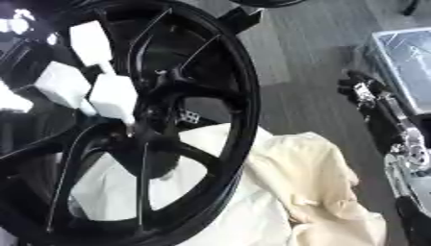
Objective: Pull the pin out of the wheel hub.
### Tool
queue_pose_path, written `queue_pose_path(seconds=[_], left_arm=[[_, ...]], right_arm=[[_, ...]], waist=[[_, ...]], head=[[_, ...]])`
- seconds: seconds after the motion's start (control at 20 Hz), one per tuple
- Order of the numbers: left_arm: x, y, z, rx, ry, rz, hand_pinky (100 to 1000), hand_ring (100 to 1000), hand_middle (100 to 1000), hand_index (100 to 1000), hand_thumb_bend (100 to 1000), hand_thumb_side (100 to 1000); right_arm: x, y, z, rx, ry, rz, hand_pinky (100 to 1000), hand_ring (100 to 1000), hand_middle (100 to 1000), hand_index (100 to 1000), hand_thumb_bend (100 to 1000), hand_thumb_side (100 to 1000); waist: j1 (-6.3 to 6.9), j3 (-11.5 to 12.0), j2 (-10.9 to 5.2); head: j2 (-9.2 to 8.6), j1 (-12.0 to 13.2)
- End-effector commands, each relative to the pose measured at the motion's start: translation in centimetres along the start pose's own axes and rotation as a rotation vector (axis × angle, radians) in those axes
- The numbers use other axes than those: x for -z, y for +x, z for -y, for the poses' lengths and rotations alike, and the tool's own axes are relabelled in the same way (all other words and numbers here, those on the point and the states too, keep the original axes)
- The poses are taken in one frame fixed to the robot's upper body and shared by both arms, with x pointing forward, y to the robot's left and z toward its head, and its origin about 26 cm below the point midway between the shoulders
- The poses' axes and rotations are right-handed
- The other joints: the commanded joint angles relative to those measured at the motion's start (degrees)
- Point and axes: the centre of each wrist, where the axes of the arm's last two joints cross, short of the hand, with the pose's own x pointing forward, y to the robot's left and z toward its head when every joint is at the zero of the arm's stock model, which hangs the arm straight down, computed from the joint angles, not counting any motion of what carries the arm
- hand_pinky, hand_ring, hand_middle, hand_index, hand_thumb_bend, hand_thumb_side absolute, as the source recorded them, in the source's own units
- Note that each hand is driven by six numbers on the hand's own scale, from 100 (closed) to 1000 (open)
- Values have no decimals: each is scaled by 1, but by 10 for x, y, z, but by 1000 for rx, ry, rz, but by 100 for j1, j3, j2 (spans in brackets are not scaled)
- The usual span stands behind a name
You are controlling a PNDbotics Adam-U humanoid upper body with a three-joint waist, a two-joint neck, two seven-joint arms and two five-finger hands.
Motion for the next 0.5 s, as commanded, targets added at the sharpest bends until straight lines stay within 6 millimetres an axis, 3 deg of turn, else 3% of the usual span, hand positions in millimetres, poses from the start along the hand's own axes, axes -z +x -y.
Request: queue_pose_path(seconds=[0.05, 0.25, 0.5], left_arm=[[-5, 3, -8, 27, 12, -10, 730, 670, 661, 769, 443, 287], [-2, 2, -7, 27, 3, -12, 728, 666, 656, 766, 433, 283], [0, 3, -7, 30, 1, -9, 724, 659, 644, 750, 358, 262]], right_arm=[[2, 6, 6, -22, -3, 19, 1000, 868, 791, 900, 100, 706], [2, 6, 6, -22, -2, 19, 1000, 867, 792, 900, 100, 707], [2, 6, 6, -22, -2, 16, 1000, 867, 792, 900, 100, 708]], waist=[[-8, -2, -100], [0, -10, -101], [0, -14, -105]], head=[[-76, 15], [-73, 14], [-70, 16]])
